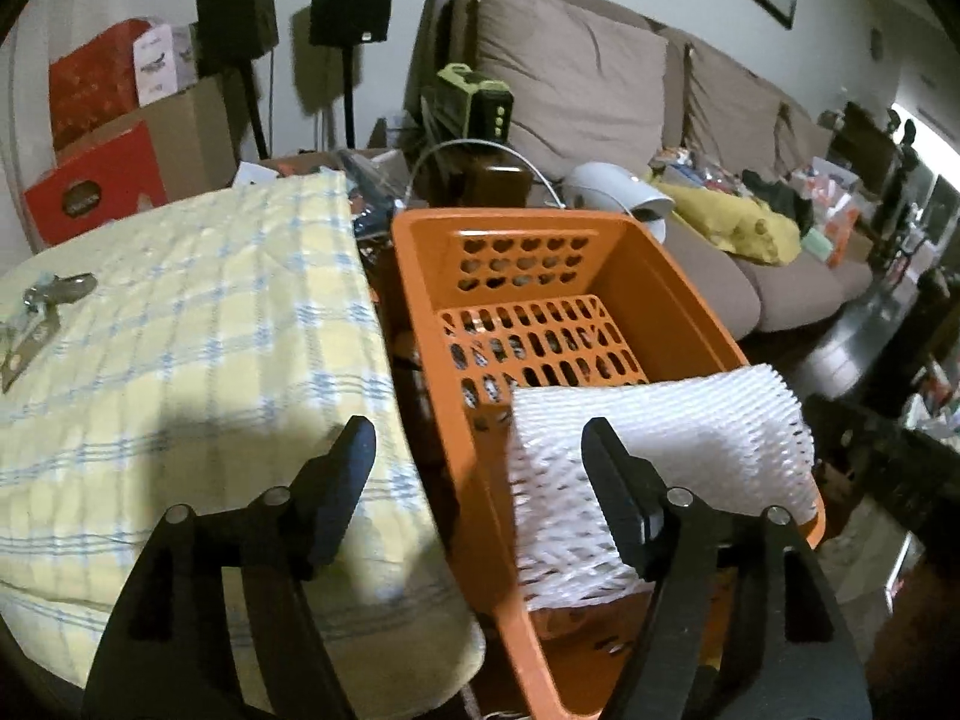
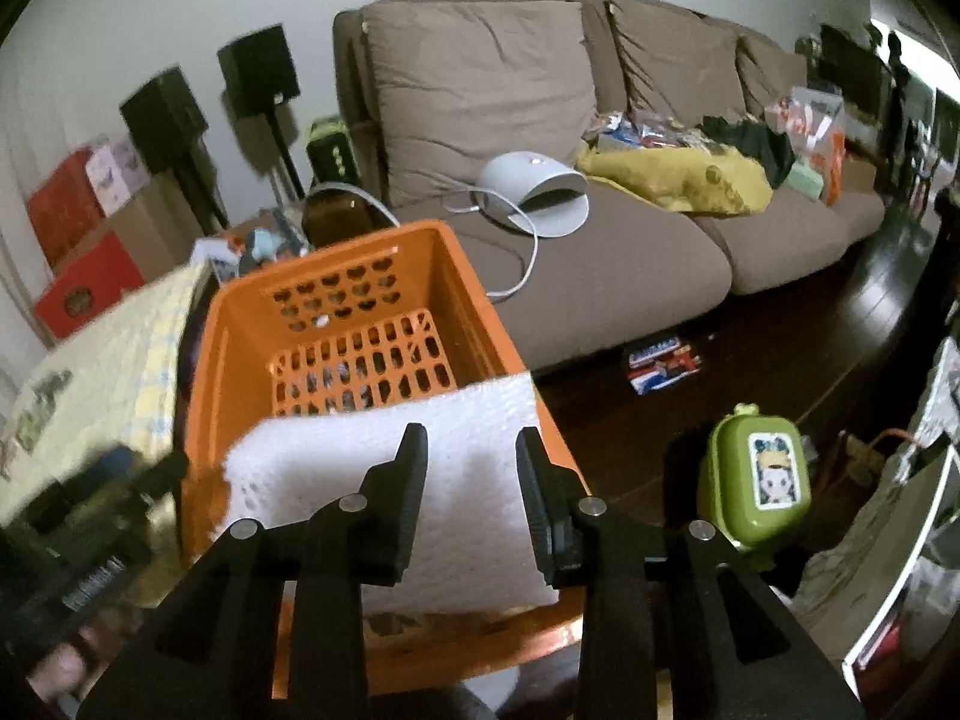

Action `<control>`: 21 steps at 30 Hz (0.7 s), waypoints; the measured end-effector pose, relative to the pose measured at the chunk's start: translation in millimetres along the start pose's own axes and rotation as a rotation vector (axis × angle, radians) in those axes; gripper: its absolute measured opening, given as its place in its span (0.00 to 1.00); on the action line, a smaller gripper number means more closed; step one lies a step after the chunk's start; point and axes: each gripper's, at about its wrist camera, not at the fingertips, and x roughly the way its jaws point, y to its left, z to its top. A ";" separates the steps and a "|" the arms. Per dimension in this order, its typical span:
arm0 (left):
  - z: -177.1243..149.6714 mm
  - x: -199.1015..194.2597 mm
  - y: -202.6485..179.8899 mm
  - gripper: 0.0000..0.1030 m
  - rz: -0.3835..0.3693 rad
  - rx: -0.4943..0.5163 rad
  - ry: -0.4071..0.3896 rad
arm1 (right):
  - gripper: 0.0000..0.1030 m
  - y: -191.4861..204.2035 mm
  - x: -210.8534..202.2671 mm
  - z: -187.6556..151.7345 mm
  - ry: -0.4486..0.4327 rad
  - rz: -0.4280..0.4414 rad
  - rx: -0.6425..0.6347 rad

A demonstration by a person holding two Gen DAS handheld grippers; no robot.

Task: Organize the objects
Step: 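Open both grippers to release the mesh sheet in the basket, then move both open grippers over the clothespins on the plaid table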

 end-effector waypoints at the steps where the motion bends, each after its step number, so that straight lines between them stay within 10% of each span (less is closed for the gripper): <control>1: -0.1 -3.5 2.4 0.66 0.000 0.000 -0.003 | 0.30 3.8 1.6 -2.2 0.007 -0.007 -0.017; 21: 9.8 -40.1 53.1 0.72 0.089 -0.011 -0.120 | 0.19 52.4 44.5 -36.5 0.150 0.009 -0.162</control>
